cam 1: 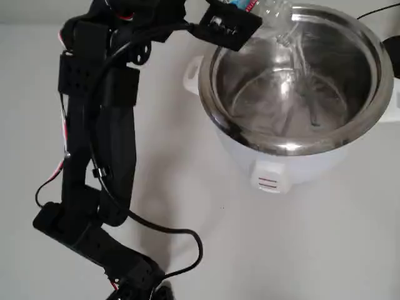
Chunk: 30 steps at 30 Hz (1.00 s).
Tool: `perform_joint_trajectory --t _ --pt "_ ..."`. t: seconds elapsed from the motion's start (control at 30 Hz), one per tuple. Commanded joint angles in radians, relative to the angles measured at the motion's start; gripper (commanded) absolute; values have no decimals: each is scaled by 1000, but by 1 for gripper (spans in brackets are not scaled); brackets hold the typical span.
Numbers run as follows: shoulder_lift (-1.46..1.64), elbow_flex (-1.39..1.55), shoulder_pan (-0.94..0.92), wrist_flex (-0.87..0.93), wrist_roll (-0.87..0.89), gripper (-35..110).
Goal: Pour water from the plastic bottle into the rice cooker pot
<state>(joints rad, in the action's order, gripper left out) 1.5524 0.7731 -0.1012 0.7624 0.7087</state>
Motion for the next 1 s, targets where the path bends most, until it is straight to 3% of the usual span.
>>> perform_joint_trajectory --t 0.0,0.23,0.97 --pt "20 -86 -25 9 40 9" --pt "46 -86 -32 49 135 8" --pt "63 -86 -81 41 178 8"
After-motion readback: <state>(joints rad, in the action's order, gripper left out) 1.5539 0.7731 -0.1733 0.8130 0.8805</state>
